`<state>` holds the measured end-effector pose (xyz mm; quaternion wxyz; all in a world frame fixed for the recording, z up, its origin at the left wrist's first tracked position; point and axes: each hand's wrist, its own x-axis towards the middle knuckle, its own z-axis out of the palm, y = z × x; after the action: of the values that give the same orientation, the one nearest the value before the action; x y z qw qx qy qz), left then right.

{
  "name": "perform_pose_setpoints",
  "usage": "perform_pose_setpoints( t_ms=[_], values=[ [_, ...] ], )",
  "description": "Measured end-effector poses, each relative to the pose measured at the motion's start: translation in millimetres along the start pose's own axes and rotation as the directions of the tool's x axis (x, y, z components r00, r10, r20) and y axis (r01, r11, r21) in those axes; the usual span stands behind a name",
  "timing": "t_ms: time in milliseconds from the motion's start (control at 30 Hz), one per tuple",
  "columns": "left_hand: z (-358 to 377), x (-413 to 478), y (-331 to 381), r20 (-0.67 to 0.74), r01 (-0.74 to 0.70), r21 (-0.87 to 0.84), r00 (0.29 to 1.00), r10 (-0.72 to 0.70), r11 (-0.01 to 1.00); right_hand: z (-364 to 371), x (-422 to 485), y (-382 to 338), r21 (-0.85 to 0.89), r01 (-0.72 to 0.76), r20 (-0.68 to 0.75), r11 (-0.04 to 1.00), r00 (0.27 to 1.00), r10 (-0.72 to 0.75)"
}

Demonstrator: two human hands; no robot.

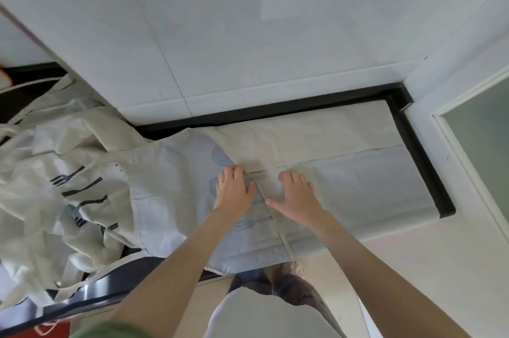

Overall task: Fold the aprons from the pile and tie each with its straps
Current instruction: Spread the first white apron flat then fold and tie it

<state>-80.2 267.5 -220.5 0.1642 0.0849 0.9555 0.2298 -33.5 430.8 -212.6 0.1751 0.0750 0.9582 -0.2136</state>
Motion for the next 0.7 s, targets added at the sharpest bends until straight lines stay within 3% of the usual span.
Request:
perform_pose_setpoints(
  t_ms=[100, 233, 433, 533, 567, 633, 700],
  values=[
    [-10.6, -15.1, -7.4, 0.077, 0.083, -0.091, 0.994, -0.076, 0.992, 7.4, -12.0, -10.2, -0.098, 0.054, 0.082, 0.994, 0.996, -0.046],
    [-21.3, -46.3, -15.7, 0.145, 0.148, 0.060, 0.977, -0.155, 0.987, 15.2, -29.4, -12.4, -0.124, 0.102, 0.128, 0.987, 0.988, -0.086],
    [-8.5, -107.4, -20.8, 0.109, 0.423, -0.068, 0.903, -0.415, 0.904, 26.0, -65.4, -10.6, -0.260, 0.142, -0.009, 0.955, 0.989, -0.149],
    [4.5, -145.3, -13.9, 0.356, 0.548, -0.157, 0.807, -0.470, 0.822, 33.8, -88.0, -5.2, -0.258, 0.112, -0.014, 0.960, 0.993, -0.119],
    [11.8, -153.5, -14.0, 0.461, 0.616, -0.179, 0.741, -0.488, 0.767, 35.9, -94.2, -3.5, -0.255, 0.087, 0.000, 0.963, 0.996, -0.090],
    [16.9, -170.8, -9.9, 0.598, 0.777, -0.297, 0.604, -0.526, 0.555, 36.9, -105.2, 0.0, -0.275, 0.037, 0.016, 0.961, 0.999, -0.034],
    [18.6, -181.2, -6.3, 0.635, 0.822, -0.424, 0.569, -0.523, 0.381, 34.5, -112.9, 5.8, -0.290, -0.009, 0.012, 0.957, 1.000, 0.013]
  ],
)
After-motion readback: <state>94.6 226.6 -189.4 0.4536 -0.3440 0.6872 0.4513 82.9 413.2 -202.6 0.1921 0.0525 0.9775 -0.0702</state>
